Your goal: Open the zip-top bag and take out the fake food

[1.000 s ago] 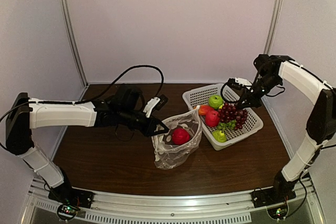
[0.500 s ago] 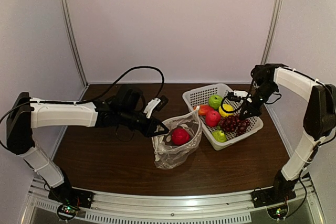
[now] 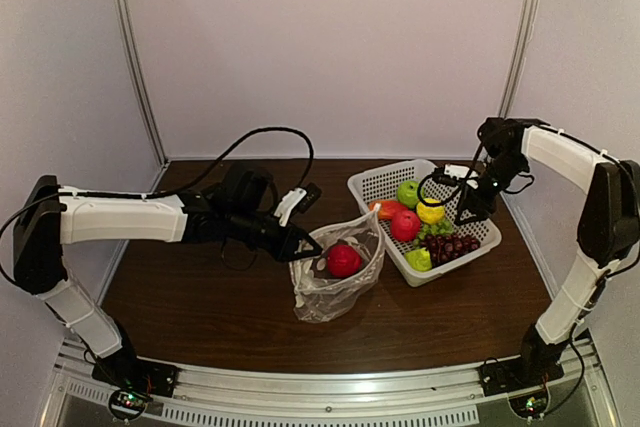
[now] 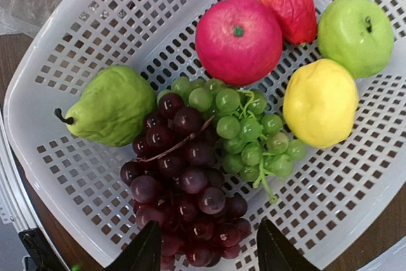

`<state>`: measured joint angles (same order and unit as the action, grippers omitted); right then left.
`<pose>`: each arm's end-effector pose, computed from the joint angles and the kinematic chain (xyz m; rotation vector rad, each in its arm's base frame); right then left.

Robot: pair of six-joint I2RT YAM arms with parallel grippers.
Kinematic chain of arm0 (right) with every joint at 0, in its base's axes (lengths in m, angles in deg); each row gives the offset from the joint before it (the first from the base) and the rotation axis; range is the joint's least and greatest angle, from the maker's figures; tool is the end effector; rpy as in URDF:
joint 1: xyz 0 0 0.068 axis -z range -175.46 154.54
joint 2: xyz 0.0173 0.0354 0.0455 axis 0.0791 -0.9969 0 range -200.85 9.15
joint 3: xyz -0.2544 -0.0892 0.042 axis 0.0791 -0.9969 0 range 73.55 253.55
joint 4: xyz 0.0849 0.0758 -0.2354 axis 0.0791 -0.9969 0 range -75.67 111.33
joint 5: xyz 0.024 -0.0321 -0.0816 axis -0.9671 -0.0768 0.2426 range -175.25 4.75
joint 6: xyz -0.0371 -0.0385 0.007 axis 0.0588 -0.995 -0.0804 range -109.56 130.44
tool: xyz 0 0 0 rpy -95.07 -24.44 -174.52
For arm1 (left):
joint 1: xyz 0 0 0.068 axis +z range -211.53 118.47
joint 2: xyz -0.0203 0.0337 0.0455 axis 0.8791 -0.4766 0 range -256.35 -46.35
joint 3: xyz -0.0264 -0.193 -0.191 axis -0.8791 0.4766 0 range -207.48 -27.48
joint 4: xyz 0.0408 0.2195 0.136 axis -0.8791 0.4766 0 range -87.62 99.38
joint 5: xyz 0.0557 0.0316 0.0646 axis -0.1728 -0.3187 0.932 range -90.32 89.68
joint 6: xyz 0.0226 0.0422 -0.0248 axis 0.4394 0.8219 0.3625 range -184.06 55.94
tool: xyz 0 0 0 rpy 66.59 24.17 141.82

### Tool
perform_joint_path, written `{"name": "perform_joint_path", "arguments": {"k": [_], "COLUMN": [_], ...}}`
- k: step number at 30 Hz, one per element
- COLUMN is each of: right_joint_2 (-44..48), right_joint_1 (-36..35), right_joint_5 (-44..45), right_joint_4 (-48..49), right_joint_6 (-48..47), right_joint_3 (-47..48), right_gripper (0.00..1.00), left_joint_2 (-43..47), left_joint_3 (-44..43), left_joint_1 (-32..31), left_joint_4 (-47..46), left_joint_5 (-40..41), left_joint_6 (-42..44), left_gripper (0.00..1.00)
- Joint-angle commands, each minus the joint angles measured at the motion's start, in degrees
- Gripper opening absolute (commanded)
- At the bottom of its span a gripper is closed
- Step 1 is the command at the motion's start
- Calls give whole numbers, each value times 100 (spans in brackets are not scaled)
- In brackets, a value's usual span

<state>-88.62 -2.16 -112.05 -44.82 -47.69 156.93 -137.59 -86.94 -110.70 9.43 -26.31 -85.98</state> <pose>0.3213 0.0539 0.2680 -1.5204 2.2933 0.4920 0.2159 -0.2737 0.2329 0.8317 2.2935 -1.1304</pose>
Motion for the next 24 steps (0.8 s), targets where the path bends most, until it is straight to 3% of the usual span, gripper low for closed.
{"name": "perform_joint_path", "arguments": {"k": [1,6,13,24], "right_joint_2": [215,805,1672,1117], "right_joint_1": [-91,-844,-2482,-4106], "right_joint_5": [-373,-723,-582,27], "right_joint_4": [-73,1,1243,1045], "right_joint_6": [535,890,1472,1286], "right_joint_3": [630,856,416,335], "right_gripper": [53,54,56,40], "left_joint_2": [-96,-125,-161,9], "left_joint_3": [-130,-315,-523,-558], "left_joint_1": [39,39,39,30], "left_joint_4": [-120,-137,-238,-168], "left_joint_5": [-145,-249,-497,-637], "left_joint_6": [47,42,-78,-479], "left_gripper": [0,0,0,0]}}
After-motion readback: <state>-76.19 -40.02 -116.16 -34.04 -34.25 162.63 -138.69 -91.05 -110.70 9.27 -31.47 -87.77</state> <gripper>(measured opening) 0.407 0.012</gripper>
